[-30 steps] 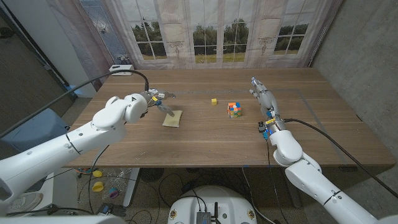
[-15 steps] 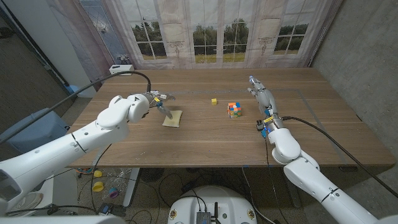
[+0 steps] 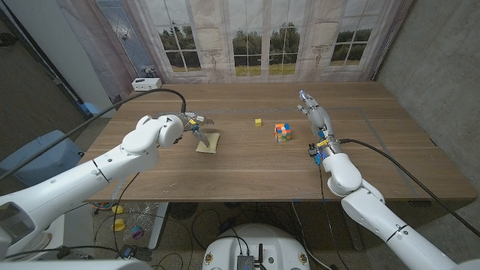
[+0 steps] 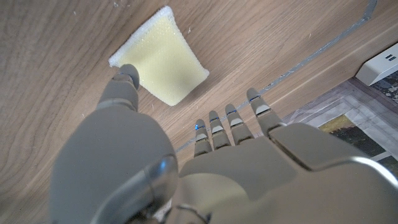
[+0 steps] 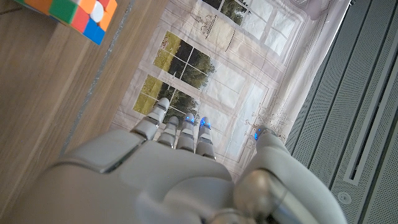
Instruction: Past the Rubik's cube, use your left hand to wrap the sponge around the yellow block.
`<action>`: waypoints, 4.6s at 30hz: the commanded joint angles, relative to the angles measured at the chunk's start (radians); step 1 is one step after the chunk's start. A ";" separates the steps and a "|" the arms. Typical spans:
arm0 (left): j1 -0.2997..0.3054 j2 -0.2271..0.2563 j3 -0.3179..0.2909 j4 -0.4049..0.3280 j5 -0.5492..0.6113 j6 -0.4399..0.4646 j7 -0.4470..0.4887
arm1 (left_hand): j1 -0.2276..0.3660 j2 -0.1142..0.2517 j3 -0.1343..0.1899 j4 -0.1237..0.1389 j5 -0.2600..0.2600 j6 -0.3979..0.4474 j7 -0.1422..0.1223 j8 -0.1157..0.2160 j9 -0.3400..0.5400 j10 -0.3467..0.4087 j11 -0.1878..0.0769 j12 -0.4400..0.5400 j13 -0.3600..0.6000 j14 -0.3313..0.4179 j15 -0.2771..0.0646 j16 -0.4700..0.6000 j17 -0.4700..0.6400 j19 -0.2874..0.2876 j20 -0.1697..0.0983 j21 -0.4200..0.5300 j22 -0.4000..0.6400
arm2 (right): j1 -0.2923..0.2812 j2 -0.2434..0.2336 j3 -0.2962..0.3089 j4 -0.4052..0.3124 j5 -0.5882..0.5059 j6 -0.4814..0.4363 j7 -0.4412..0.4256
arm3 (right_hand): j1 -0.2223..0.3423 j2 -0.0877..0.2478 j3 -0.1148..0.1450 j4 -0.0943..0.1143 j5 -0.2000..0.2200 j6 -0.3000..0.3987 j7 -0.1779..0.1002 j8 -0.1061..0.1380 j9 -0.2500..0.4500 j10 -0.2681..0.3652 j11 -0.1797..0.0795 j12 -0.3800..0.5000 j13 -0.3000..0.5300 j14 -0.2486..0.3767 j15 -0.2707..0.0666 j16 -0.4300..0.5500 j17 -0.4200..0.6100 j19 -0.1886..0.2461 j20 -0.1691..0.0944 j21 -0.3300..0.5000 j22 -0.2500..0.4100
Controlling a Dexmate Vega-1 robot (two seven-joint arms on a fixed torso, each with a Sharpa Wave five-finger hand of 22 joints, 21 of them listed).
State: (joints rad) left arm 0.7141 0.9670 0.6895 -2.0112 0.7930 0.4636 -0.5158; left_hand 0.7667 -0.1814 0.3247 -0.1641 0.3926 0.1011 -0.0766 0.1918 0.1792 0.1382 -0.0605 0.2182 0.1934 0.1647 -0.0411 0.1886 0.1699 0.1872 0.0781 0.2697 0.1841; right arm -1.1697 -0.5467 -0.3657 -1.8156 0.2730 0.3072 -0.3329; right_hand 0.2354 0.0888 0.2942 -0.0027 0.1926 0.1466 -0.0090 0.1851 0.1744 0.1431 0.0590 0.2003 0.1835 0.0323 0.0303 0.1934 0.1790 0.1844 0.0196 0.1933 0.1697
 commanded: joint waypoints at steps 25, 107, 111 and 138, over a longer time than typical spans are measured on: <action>0.036 -0.033 0.007 0.008 0.075 0.013 -0.022 | 0.023 0.005 -0.076 0.012 0.025 -0.012 0.005 -0.003 0.005 0.004 0.013 -0.003 0.004 0.041 0.028 0.005 0.003 0.044 0.047 -0.003 0.003 | -0.060 -0.008 0.021 -0.049 -0.025 0.019 -0.025 | -0.014 0.002 0.001 -0.008 0.004 0.018 -0.006 0.006 0.005 0.011 0.003 0.001 0.006 0.018 0.009 0.004 0.006 0.012 0.008 0.007 0.004; 0.044 -0.140 0.014 0.160 0.218 -0.014 0.460 | 0.220 0.161 -0.154 0.062 0.090 0.348 -0.012 0.053 0.020 0.368 -0.093 0.051 0.011 0.445 -0.171 0.017 0.004 0.285 -0.054 0.052 0.014 | -0.054 -0.030 0.020 -0.123 -0.117 -0.074 -0.075 | -0.013 -0.002 -0.001 -0.019 0.004 0.034 -0.012 0.005 0.005 0.028 0.002 0.000 0.006 0.046 0.014 0.003 0.004 0.020 0.013 0.005 0.004; 0.017 -0.159 0.021 0.182 0.213 -0.020 0.463 | 0.220 0.166 -0.154 0.064 0.090 0.351 -0.013 0.053 0.020 0.369 -0.094 0.050 0.011 0.448 -0.171 0.017 0.004 0.284 -0.054 0.052 0.015 | -0.054 -0.040 0.023 -0.138 -0.127 -0.085 -0.071 | -0.012 -0.003 -0.001 -0.020 0.004 0.034 -0.012 0.004 0.005 0.029 0.003 0.000 0.006 0.046 0.014 0.003 0.004 0.020 0.013 0.005 0.004; -0.126 -0.249 0.101 0.274 0.226 -0.052 0.458 | 0.212 0.169 -0.168 0.074 0.086 0.335 -0.014 0.036 0.021 0.356 -0.095 0.034 0.011 0.432 -0.171 0.003 0.003 0.274 -0.052 0.047 0.014 | -0.052 -0.099 0.064 -0.180 -0.115 -0.139 -0.029 | -0.007 -0.004 0.000 -0.027 0.004 0.036 -0.017 0.004 0.005 0.032 0.002 -0.001 0.006 0.049 0.016 0.001 0.004 0.022 0.015 0.005 0.004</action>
State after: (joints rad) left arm 0.6350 0.7495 0.7619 -1.7684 1.0075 0.4176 -0.0578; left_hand 0.9818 -0.0202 0.1540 -0.0950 0.4787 0.4393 -0.0893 0.2311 0.1985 0.4954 -0.1533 0.2548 0.2026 0.6023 -0.0573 0.1936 0.1699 0.4643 0.0232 0.3181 0.1930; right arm -1.2306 -0.6221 -0.3162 -1.9876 0.1483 0.1778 -0.3847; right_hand 0.2241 0.0845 0.2944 -0.0251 0.1926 0.1787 -0.0234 0.1851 0.1743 0.1680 0.0589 0.2003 0.1835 0.0700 0.0433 0.1934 0.1790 0.1986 0.0340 0.1933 0.1696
